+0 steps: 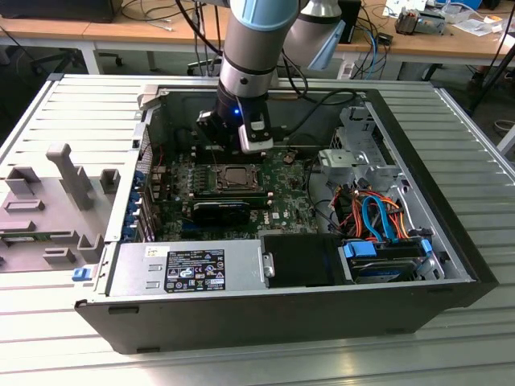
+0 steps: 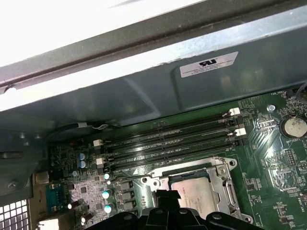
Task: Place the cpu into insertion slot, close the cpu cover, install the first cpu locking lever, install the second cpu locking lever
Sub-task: 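Install the first cpu locking lever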
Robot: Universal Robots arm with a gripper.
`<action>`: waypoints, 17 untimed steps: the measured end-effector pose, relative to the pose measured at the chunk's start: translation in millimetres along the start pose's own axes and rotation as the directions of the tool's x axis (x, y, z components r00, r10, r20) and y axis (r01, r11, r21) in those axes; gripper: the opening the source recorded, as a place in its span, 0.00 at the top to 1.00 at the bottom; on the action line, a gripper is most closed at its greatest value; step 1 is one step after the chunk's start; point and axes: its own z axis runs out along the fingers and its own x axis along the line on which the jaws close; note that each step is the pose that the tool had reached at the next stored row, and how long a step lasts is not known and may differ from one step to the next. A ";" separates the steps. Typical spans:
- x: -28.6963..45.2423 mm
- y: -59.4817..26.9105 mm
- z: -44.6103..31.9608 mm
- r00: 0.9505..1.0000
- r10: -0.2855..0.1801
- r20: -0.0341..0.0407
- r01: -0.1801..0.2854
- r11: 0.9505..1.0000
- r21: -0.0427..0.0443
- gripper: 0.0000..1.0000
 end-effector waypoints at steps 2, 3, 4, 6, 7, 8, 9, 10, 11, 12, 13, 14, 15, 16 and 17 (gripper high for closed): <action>0.0 0.0 0.0 1.000 -0.007 -0.001 0.007 1.000 0.001 0.89; 0.0 0.0 0.0 1.000 -0.011 -0.001 0.011 1.000 0.002 0.89; 0.0 0.0 0.0 1.000 -0.016 -0.002 0.016 1.000 0.003 0.89; 0.0 0.0 0.0 1.000 -0.021 -0.003 0.021 1.000 0.004 0.89; 0.0 0.0 0.0 1.000 -0.024 -0.003 0.024 1.000 0.004 0.89; 0.0 0.0 0.0 1.000 -0.026 -0.003 0.026 1.000 0.005 0.89; 0.0 0.0 0.0 1.000 -0.029 -0.003 0.029 1.000 0.005 0.89; 0.0 0.0 0.0 1.000 -0.031 -0.004 0.031 1.000 0.005 0.89; 0.0 0.0 0.0 0.999 -0.033 -0.004 0.033 0.999 0.006 0.89; 0.0 0.0 0.0 0.999 -0.035 -0.004 0.035 0.999 0.006 0.89; 0.0 0.0 0.0 0.999 -0.037 -0.005 0.037 0.999 0.007 0.89; 0.0 0.0 0.0 0.999 -0.039 -0.005 0.039 0.999 0.007 0.89; 0.0 0.0 0.0 0.999 -0.042 -0.005 0.042 0.999 0.007 0.89; 0.0 0.0 0.0 0.999 -0.044 -0.005 0.044 0.999 0.008 0.89; 0.0 0.0 0.0 0.999 -0.046 -0.006 0.047 0.999 0.008 0.89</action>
